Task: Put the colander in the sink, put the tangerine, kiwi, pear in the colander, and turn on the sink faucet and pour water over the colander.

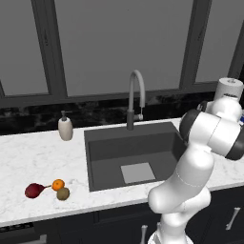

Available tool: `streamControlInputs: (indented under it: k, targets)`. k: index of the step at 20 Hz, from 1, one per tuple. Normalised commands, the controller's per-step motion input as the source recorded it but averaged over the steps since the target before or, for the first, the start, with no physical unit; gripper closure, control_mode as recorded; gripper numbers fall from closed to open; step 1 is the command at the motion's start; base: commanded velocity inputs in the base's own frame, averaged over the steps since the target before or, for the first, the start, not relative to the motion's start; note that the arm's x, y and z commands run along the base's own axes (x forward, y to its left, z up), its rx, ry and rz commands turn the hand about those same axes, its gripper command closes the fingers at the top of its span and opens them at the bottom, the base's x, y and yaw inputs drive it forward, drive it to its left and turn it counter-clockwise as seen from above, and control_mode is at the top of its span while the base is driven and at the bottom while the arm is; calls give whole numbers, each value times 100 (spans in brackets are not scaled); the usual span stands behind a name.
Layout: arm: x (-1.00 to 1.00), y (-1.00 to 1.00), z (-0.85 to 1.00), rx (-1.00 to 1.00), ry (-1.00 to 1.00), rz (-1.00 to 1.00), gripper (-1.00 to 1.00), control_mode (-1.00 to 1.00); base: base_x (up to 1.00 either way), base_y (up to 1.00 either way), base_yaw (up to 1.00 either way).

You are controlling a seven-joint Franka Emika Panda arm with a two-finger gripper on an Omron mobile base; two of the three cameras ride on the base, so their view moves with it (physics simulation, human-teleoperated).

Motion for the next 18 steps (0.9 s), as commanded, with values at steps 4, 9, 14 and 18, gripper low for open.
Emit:
streamControlInputs:
  k: [4, 9, 14, 18]
  targets:
    - [0, -11, 0, 0, -2, 0, -100, -100, 0, 0, 0]
    - [0, -5, -5, 0, 0, 0, -100, -100, 0, 0, 0]
    - [3, 0, -9, 0, 0, 0, -100, -100, 0, 0, 0]
    - [10, 0, -9, 0, 0, 0, -100, -100, 0, 0, 0]
